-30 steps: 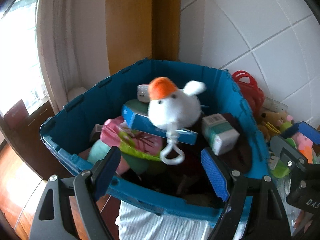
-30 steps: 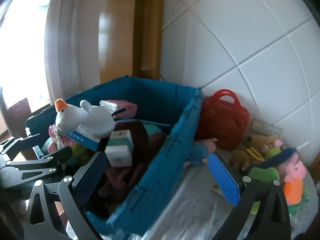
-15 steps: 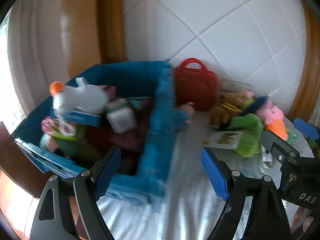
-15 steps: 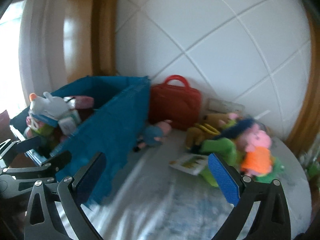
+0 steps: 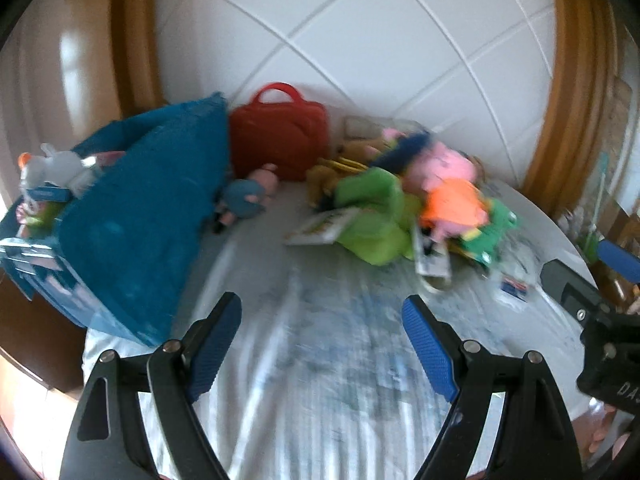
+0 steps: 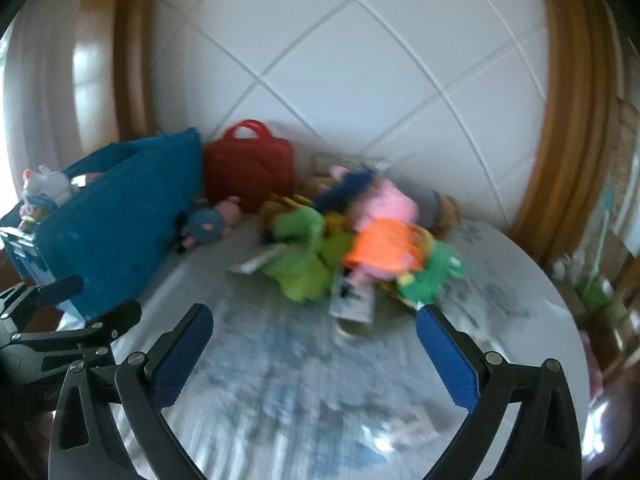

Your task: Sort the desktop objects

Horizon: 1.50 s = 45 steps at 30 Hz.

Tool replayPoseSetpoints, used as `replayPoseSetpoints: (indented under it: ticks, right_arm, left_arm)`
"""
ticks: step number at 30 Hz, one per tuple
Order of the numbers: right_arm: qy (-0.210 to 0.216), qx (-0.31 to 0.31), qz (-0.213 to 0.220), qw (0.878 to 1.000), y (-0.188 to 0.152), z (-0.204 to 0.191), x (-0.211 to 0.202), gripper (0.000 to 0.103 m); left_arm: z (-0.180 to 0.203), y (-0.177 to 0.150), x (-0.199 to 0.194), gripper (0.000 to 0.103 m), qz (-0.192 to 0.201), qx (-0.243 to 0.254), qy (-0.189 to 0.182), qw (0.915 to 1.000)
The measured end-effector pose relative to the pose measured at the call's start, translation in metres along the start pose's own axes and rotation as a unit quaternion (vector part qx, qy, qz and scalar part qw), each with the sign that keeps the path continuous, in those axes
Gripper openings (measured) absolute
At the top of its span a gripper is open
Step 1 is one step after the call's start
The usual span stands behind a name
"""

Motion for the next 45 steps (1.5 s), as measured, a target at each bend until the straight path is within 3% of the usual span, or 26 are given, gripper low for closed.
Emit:
replayPoseSetpoints:
  ticks: [6, 14, 20, 23, 29, 34, 40, 45]
  right_arm:
    - [-0.031, 0.054, -0.038, 0.997, -0.035, 0.082, 0.007, 0.103]
    - [-0.074, 0.085, -0.092, 0.989, -0.078, 0.144, 0.037, 0.103]
    - [-0.066, 0.094, -0.125, 0.985, -0.103, 0.19, 0.058, 0.103]
    - [-0.046, 0.08, -0.129, 0.987, -0.107, 0.214, 0.07, 0.103]
    - [0.016, 0.015, -0.148, 0.989, -0.116, 0.257, 0.094, 0.103]
    - [0.048, -0.026, -0.172, 0.984, -0.121, 0.278, 0.114, 0.103]
    - [0.079, -0.063, -0.175, 0.979, -0.116, 0.287, 0.139, 0.102]
    - [0.123, -0.113, -0.178, 0.97, -0.105, 0.291, 0.173, 0.101]
  left_arm:
    - [0.073, -0.016, 0.027, 0.083, -0.039, 0.045, -0.023, 0.9979]
    - [0.149, -0.039, 0.077, 0.083, -0.087, 0.096, -0.066, 0.9893]
    - [0.203, -0.057, 0.105, 0.083, -0.123, 0.107, -0.066, 0.9844]
    - [0.228, -0.065, 0.114, 0.083, -0.131, 0.086, -0.049, 0.9865]
    - [0.264, -0.093, 0.124, 0.083, -0.152, -0.004, 0.0, 0.9883]
    - [0.277, -0.113, 0.133, 0.083, -0.182, -0.06, 0.032, 0.9809]
    - [0.287, -0.115, 0.143, 0.083, -0.175, -0.112, 0.059, 0.9763]
    - [0.296, -0.119, 0.161, 0.083, -0.187, -0.164, 0.096, 0.964]
Point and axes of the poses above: each gripper's, at about its wrist camera, not at the fingertips, and x roughly the way its jaws point, z to its right, y to its top, the point moved 1 cm from there along x, roughly the way its jaws point, and after that the axes turned 5 degrees about -z, right-handed, at the moved point
